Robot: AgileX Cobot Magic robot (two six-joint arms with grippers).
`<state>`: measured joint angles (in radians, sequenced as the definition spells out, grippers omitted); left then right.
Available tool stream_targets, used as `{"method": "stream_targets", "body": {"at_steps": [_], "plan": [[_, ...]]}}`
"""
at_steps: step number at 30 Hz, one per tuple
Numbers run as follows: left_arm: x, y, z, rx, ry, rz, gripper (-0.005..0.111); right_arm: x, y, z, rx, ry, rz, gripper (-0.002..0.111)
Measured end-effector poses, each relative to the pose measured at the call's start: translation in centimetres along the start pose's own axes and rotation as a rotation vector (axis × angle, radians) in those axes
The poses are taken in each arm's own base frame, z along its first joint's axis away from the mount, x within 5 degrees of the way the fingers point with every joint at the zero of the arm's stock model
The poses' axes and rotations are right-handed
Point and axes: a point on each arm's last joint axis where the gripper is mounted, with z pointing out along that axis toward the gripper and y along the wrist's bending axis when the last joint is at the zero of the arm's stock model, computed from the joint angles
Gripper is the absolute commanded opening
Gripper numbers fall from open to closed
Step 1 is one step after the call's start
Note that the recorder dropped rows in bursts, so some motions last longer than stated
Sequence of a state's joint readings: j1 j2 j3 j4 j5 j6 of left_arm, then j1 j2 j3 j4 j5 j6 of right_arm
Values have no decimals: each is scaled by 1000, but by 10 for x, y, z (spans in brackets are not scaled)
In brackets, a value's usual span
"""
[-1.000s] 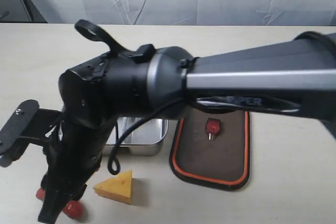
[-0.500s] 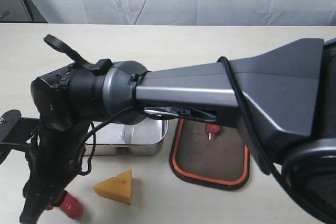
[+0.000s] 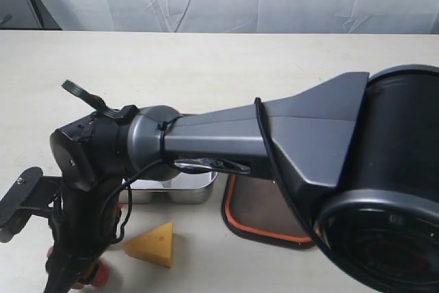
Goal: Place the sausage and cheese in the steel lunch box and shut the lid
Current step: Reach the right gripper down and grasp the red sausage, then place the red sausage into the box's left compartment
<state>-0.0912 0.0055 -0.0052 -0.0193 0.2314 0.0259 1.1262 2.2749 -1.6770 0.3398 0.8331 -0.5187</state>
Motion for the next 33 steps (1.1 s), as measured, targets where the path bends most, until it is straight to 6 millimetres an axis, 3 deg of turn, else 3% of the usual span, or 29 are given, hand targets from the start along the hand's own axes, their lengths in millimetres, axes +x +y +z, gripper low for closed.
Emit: {"method": "stream_targets", "body": {"at_steps": [3, 5, 9, 17, 25, 28, 33], "plan": [[0, 0, 0, 0, 0, 0, 0, -1, -2, 3, 5, -5, 0, 53], [0, 0, 0, 0, 0, 0, 0, -1, -2, 4, 6, 1, -4, 46], [0, 0, 0, 0, 0, 0, 0, -3, -2, 3, -2, 20, -13, -1], [0, 0, 0, 0, 0, 0, 0, -6, 2, -9, -34, 55, -21, -1], [0, 0, 0, 0, 0, 0, 0, -26, 1, -62, 118, -70, -100, -1], [0, 0, 0, 0, 0, 0, 0, -25, -12, -73, 201, -70, -94, -1], [0, 0, 0, 0, 0, 0, 0, -17, -51, -85, 283, -118, 12, -1]]}}
